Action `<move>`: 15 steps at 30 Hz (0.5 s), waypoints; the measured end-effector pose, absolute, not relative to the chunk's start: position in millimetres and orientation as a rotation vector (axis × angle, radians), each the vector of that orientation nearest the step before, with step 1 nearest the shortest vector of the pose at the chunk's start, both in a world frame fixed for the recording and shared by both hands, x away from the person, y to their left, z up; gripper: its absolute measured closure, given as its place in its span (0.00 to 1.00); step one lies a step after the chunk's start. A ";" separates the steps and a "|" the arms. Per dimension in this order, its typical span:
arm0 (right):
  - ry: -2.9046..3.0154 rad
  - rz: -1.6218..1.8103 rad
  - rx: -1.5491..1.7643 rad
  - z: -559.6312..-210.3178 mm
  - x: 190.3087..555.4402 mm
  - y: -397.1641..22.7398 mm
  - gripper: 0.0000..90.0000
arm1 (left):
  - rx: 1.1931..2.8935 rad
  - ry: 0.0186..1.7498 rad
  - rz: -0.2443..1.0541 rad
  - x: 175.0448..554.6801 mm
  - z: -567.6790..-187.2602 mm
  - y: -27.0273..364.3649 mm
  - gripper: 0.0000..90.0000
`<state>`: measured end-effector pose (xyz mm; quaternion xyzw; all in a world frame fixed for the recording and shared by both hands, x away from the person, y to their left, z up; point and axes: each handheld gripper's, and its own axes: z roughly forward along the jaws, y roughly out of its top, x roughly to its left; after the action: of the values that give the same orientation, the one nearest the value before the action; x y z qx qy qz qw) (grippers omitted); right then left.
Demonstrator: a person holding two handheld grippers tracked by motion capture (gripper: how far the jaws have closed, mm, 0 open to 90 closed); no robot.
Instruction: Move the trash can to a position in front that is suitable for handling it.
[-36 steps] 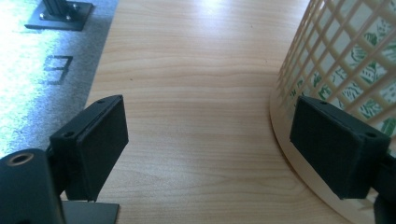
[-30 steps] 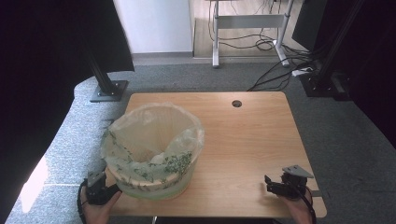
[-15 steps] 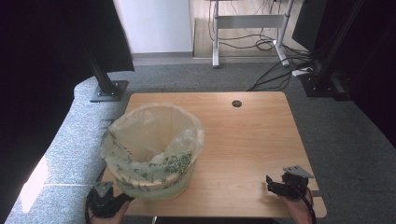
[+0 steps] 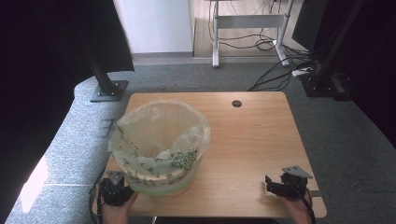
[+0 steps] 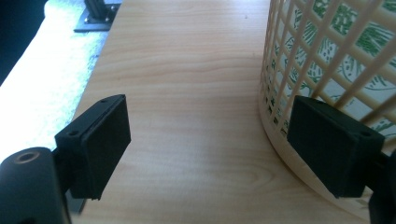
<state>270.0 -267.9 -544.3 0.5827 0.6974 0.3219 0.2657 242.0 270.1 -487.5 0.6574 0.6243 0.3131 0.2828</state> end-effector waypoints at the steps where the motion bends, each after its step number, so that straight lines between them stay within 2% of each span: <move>1: 1.885 0.871 1.568 -544.2 270.0 -267.7 0.06 | 1.767 1.661 0.834 244.2 -487.5 269.9 0.15; 15: 1.884 0.871 1.564 -544.1 269.6 -269.4 0.07 | 1.908 1.365 0.805 267.0 -490.8 250.2 0.17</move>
<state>269.6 -269.4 -544.1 0.5797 0.6984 0.3229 0.2680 267.0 250.2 -490.8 0.7276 0.5206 0.3070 0.3244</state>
